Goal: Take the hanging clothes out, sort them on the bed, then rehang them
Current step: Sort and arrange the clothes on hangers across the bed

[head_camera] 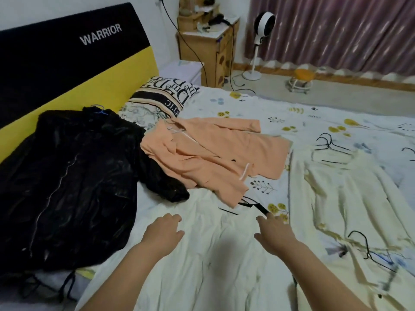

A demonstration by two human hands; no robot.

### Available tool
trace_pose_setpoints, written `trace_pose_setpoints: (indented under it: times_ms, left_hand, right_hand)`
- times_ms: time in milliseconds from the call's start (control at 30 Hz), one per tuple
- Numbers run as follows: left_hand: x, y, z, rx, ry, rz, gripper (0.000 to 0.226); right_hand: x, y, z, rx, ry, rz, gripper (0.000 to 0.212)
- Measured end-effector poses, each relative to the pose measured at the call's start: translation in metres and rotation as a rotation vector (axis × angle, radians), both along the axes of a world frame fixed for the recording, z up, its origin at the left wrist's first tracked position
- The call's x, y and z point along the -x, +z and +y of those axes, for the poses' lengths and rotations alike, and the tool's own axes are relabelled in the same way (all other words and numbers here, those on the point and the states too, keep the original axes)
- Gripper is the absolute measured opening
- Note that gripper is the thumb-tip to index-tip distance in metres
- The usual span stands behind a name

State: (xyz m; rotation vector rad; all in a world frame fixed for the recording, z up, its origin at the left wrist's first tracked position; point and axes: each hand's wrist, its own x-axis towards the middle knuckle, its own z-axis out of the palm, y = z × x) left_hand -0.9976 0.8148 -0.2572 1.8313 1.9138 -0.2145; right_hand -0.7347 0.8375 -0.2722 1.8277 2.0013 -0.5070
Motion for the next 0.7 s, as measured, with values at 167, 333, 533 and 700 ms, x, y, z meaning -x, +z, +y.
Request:
trace_pose_setpoints:
  times_ms: [167, 333, 533, 700]
  left_hand:
    - [0.012, -0.052, 0.065, 0.044, -0.170, 0.024, 0.045]
    - [0.024, -0.107, 0.126, 0.045, -0.268, 0.049, 0.051]
    - [0.013, -0.176, 0.181, -0.003, -0.313, 0.048, 0.054]
    - [0.005, -0.223, 0.206, -0.006, -0.229, 0.100, 0.056]
  right_hand:
    - [0.011, -0.059, 0.034, 0.047, -0.108, -0.051, 0.049]
    - [0.015, -0.114, 0.068, 0.097, -0.255, -0.087, 0.058]
    - [0.018, -0.175, 0.096, 0.061, -0.395, -0.074, 0.061]
    - [0.015, -0.208, 0.116, 0.012, -0.538, -0.060, 0.070]
